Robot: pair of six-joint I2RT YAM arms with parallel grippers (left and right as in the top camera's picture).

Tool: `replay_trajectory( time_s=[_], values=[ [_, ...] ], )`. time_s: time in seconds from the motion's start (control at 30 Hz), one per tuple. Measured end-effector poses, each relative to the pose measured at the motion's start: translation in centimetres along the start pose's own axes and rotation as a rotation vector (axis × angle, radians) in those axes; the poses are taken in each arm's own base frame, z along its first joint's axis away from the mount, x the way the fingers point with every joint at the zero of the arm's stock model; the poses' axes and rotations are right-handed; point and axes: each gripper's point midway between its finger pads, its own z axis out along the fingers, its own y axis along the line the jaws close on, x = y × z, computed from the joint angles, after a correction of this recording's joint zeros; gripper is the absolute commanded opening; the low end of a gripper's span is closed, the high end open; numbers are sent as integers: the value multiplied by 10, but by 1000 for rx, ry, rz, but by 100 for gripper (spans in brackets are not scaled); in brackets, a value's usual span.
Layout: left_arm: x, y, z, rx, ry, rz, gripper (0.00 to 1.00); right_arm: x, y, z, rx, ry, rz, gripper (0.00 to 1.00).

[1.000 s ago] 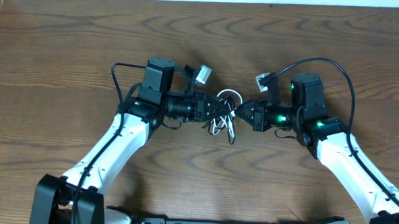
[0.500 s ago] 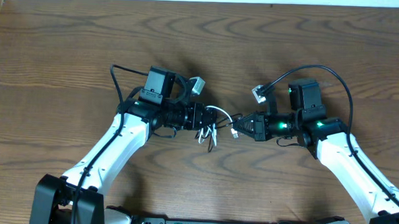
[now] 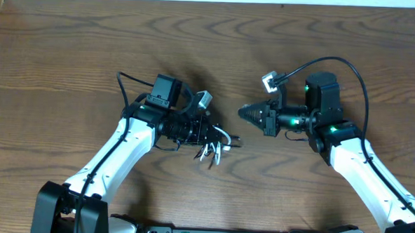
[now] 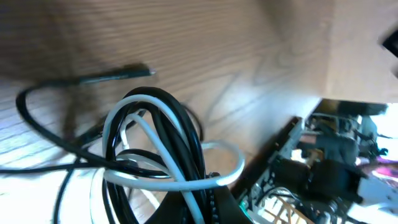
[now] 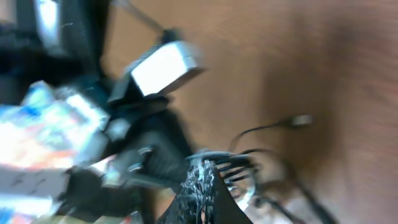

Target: Untangle cables

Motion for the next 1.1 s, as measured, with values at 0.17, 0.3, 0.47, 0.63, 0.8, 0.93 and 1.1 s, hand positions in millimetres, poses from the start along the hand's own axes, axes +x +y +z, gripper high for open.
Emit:
replay_trajectory(
  time_s=[0.17,0.3,0.47,0.63,0.8,0.93,1.1],
  values=[
    [2,-7,0,41,11,24,8,6,-32,-3,180,-2,64,12],
    [4,-19,-1,111,24,81,7,19,-33,-2,186,47,62,25],
    [5,-26,-2,153,28,115,8,51,-9,7,81,177,-20,28],
    [6,-27,-2,161,29,124,8,69,9,14,5,245,-117,28],
    [6,-27,-2,158,28,125,8,70,12,15,-12,249,-158,27],
    [6,-27,-2,159,29,124,8,70,12,15,-15,249,-168,27],
    [8,-34,-4,203,39,125,7,70,8,15,9,249,-181,20]
  ],
)
